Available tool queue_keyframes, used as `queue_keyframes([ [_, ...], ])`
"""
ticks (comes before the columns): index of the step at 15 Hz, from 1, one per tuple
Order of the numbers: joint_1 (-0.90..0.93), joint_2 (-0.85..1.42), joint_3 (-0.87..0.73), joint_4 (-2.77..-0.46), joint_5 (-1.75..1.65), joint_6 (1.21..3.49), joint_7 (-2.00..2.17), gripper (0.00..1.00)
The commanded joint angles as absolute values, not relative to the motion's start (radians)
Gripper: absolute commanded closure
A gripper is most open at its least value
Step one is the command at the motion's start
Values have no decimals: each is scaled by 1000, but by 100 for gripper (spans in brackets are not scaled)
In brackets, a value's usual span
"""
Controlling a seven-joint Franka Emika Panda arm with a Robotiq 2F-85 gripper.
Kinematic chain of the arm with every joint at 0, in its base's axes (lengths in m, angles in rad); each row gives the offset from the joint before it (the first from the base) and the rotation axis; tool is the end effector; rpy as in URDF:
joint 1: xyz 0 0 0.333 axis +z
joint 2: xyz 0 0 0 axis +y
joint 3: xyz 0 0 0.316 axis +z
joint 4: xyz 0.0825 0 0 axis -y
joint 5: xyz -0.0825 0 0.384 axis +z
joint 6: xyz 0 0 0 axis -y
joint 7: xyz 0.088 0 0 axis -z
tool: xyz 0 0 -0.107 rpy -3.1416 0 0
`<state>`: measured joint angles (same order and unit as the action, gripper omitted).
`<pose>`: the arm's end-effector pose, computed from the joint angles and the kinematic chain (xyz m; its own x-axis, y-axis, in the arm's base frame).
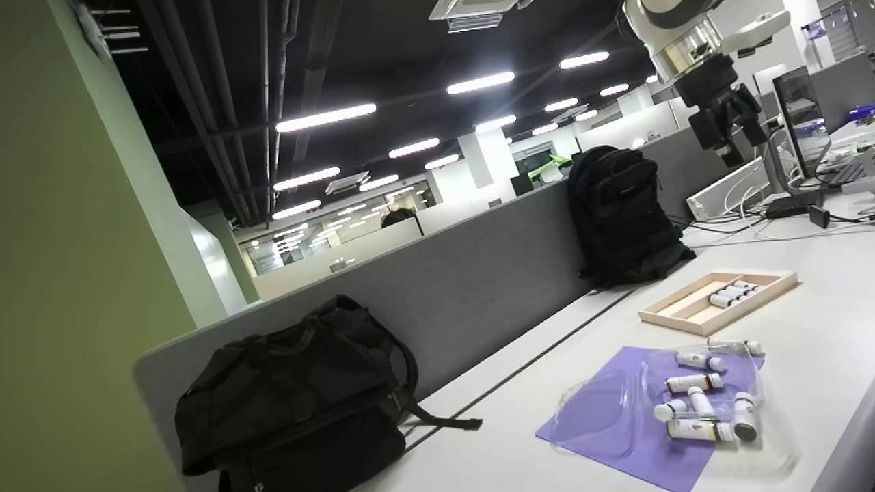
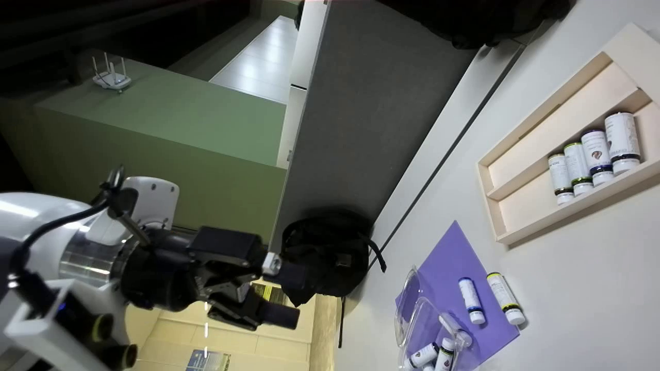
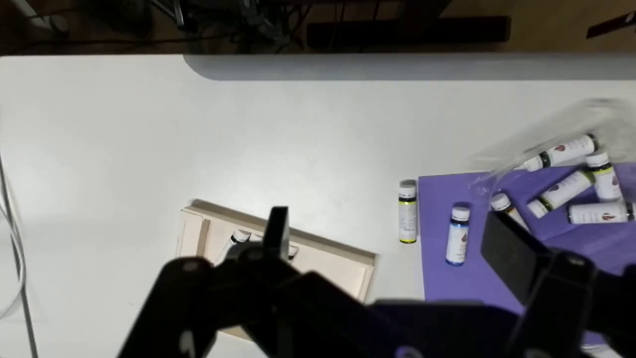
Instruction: Take the right bottle from the table and put it in the bottom compartment of the box
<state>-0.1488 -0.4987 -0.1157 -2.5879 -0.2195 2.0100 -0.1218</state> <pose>0.3598 -0.1103 0.4171 0.9944 -0.0311 -0.1012 -0.0185 -0.9922 0.1233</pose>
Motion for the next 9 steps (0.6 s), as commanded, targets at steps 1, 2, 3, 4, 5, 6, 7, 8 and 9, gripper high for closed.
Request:
queue_keyframes([
  [1, -162, -262, -143, -2512, -237, 2171, -101, 0],
  [2, -170, -194, -144, -2489, -236, 2210, -84, 0],
  [3, -161, -332, -139, -2568, -221, 2172, -120, 0],
  [4, -164, -284, -142, -2558, -219, 2196, -123, 0],
  [5, -163, -267, -142, -2557, -219, 2199, -123, 0],
  [6, -163, -269, -142, -2557, -219, 2198, -123, 0],
  [7, -161, -282, -140, -2558, -219, 2194, -123, 0],
  [8, -161, -296, -139, -2559, -219, 2190, -123, 0],
  [9, -161, -305, -140, -2560, -219, 2188, -123, 0],
])
